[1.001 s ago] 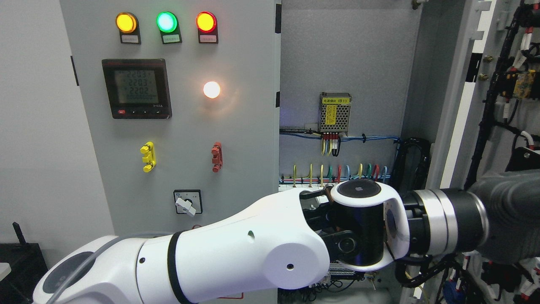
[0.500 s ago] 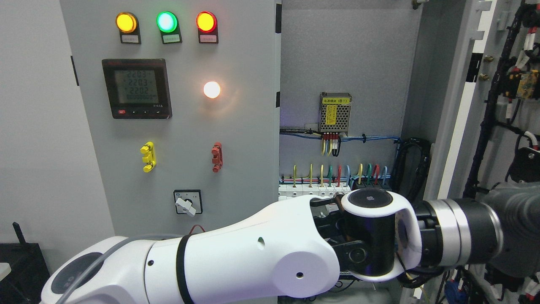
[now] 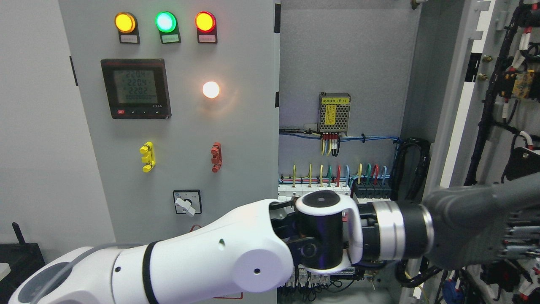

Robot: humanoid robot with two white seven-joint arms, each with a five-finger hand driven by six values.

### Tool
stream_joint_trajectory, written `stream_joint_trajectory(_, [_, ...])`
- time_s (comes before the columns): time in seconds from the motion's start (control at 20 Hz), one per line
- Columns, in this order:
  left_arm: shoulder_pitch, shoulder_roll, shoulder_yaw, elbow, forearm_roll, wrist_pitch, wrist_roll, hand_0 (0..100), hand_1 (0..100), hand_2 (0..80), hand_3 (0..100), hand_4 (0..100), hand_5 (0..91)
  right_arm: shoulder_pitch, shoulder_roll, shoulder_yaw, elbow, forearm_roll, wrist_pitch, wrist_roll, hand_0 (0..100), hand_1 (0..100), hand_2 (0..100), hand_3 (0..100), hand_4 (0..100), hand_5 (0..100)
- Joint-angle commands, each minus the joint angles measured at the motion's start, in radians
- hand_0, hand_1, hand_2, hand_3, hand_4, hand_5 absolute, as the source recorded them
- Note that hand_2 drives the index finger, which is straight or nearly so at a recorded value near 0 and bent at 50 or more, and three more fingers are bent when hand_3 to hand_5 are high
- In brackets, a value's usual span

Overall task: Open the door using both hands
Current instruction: 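Extend the left arm to swing the push-button door fully open, then withdraw the left hand down and out of the cabinet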

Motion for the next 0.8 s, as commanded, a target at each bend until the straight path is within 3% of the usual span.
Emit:
stream_joint_trajectory(0.0, [0.189,0.505,0.072,-0.189,-0.043,0.000,-0.048,12,39,0.0,0,0,0.0,0.000,0.000,0.031,0.000,0.000,0.000,0.000,12,39,0,0,0,0])
stream_joint_trajectory(0.2, [0.330,0.695,0.130,-0.189,-0.081,0.002,-0.121,12,39,0.0,0,0,0.0,0.000,0.000,0.031,0.000,0.000,0.000,0.000,12,39,0,0,0,0])
stream_joint_trajectory(0.35, [0.526,0.806,0.245,-0.191,-0.184,0.002,-0.227,12,39,0.0,0,0,0.0,0.000,0.000,0.031,0.000,0.000,0.000,0.000,12,39,0,0,0,0])
stream_joint_trajectory(0.45, [0.713,0.855,0.386,-0.185,-0.259,0.000,-0.270,12,39,0.0,0,0,0.0,0.000,0.000,0.031,0.000,0.000,0.000,0.000,12,39,0,0,0,0])
stream_joint_trajectory(0.55, [0.931,0.866,0.572,-0.180,-0.334,0.000,-0.276,12,39,0.0,0,0,0.0,0.000,0.000,0.031,0.000,0.000,-0.001,0.000,12,39,0,0,0,0])
stream_joint_trajectory(0.65, [1.168,0.855,0.795,-0.156,-0.400,-0.002,-0.276,12,39,0.0,0,0,0.0,0.000,0.000,0.031,0.000,0.000,0.000,0.000,12,39,0,0,0,0])
stream_joint_trajectory(0.75, [1.338,0.825,0.949,-0.147,-0.456,0.000,-0.275,12,39,0.0,0,0,0.0,0.000,0.000,0.031,0.000,0.000,0.000,0.000,12,39,0,0,0,0])
